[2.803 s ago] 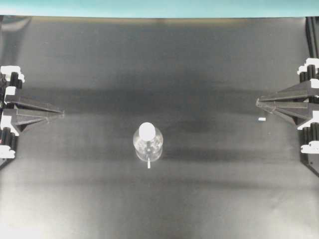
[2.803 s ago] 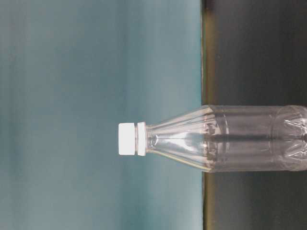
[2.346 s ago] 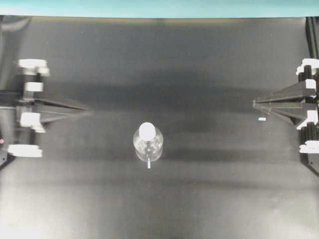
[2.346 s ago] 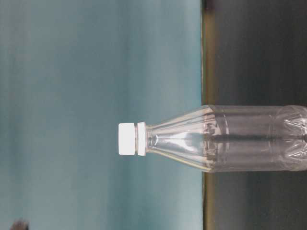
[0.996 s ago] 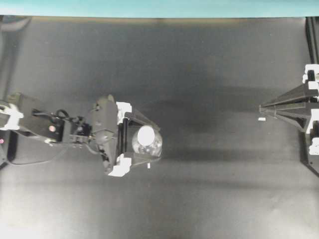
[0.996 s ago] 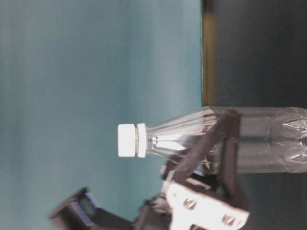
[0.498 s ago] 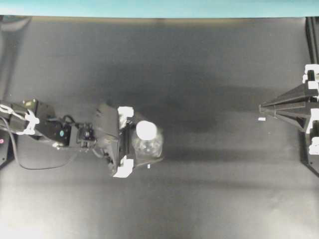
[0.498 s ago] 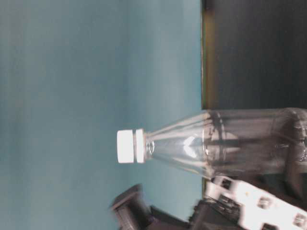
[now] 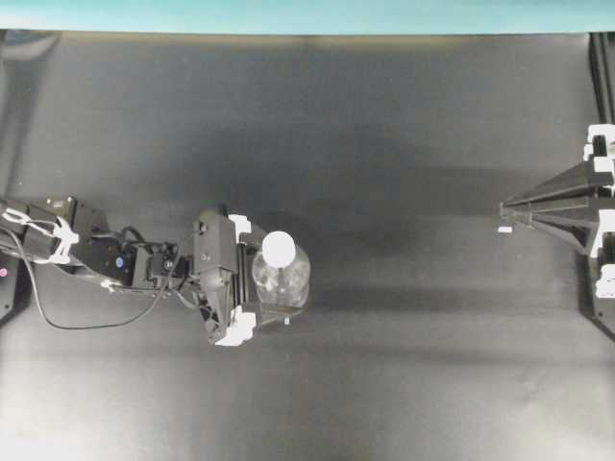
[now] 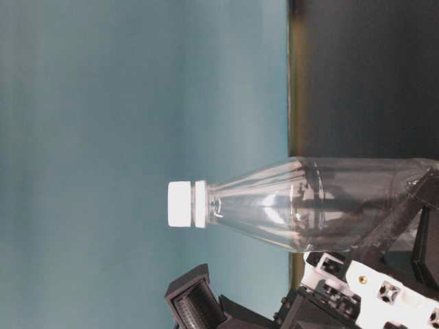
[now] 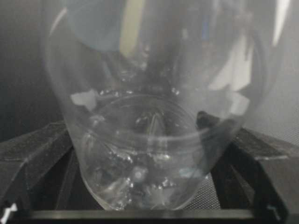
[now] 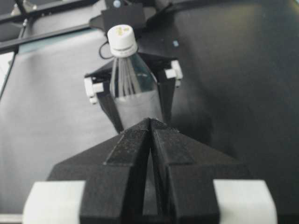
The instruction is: Open the bottle cap by holding the bottle with the left arm and twisting the cap with the right arm.
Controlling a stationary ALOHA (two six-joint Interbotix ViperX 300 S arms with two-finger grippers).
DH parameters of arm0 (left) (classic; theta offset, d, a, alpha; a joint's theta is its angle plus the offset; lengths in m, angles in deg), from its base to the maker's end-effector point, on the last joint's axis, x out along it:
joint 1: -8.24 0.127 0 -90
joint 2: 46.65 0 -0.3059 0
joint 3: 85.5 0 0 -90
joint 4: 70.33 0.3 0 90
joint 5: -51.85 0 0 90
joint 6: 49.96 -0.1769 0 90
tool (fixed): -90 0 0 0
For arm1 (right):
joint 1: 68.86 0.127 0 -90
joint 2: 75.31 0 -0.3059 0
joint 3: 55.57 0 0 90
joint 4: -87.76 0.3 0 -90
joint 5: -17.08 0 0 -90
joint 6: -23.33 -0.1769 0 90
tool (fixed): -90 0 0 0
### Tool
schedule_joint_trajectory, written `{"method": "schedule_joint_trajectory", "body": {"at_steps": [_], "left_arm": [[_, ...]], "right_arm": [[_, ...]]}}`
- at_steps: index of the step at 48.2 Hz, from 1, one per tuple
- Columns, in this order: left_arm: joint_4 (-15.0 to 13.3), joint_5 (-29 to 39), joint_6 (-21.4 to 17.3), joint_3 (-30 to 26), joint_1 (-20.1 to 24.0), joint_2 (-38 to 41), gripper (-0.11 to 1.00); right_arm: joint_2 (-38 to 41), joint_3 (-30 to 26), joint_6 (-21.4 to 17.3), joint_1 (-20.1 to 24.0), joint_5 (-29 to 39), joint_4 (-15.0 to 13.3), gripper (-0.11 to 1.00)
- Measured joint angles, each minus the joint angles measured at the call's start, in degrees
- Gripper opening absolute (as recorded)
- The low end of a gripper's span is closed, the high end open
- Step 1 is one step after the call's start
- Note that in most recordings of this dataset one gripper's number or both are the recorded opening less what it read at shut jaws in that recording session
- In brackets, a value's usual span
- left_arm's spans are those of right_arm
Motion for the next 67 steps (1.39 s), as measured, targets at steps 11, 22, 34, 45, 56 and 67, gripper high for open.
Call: {"method": "schedule_joint_trajectory", "body": {"at_steps": [11,22,34,45,56,67], "left_arm": [[0.0,0.1,-0.9,-0.4,-0.3,-2.5,0.87],[0.0,0.4,-1.7,-0.8,-0.2,-4.8,0.87],[-0.1,2.7,-5.9,-2.3,0.1,-5.5,0.87],[-0.1,5.0,-7.9,-2.7,1.9,-5.4,0.87],[-0.1,2.2,-7.9,-2.1,2.6,-2.2,0.87],[0.0,-0.2,-7.9,-2.0,2.3,-0.9,0.87]], "right_arm": [[0.1,-0.9,-3.7,0.0,6.1,1.0,0.01],[1.0,-5.2,-8.5,0.1,17.4,1.1,0.01],[10.5,-16.1,-9.1,4.0,32.6,1.4,0.14],[22.0,-25.6,-9.2,3.3,38.7,1.5,0.60],[34.5,-38.5,-9.5,3.2,40.6,2.1,0.75],[49.9,-57.0,-13.8,3.0,52.6,4.9,0.75]]}}
